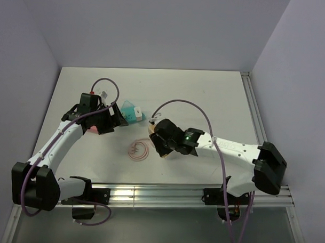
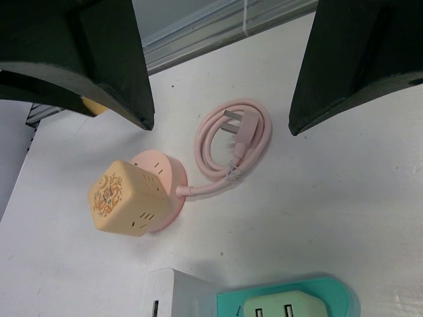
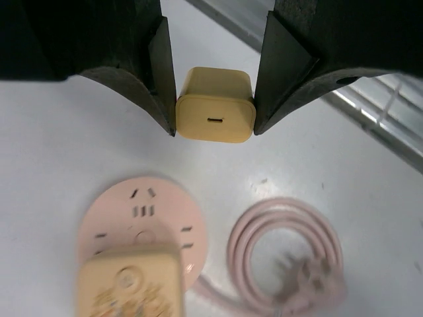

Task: Insert the plug
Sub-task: Pick up the plug from the center of the board.

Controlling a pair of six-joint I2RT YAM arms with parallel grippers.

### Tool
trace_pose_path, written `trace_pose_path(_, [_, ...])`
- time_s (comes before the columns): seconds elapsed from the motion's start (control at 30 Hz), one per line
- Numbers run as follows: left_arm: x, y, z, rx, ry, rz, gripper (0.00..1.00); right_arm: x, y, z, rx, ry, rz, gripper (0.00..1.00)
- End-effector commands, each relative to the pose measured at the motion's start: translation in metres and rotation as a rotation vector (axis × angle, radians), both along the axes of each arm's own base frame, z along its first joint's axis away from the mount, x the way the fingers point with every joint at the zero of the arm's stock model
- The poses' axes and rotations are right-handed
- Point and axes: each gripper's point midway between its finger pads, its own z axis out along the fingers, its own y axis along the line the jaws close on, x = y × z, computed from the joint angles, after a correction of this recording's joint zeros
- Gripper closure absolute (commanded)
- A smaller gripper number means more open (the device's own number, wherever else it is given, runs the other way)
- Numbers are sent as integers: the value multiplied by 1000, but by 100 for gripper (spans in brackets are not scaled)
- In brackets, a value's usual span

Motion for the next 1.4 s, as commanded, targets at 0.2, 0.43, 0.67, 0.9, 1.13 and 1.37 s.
trace_pose_path(0.2, [6,-7,5,-38,-21,-28,11,70,-5,54,312,-304,-258,100])
trace_pose_path(0.43, [10,-11,10,-56,-32,-36,12,101,-5,51,376,-423,-313,100])
trace_pose_path(0.67, [7,-11,9,-61,-29,-44,12,112,-3,41,423,-505,-322,100])
trace_pose_path(0.9, [5,-16,10,-85,-20,-61,12,100,-8,39,510,-521,-310,100])
trace_pose_path(1.13, [3,-18,13,-102,-21,-65,11,95,-17,39,526,-547,-300,100])
trace_pose_path(1.37, [2,-22,8,-116,-7,-74,11,90,-24,41,569,-585,-293,100])
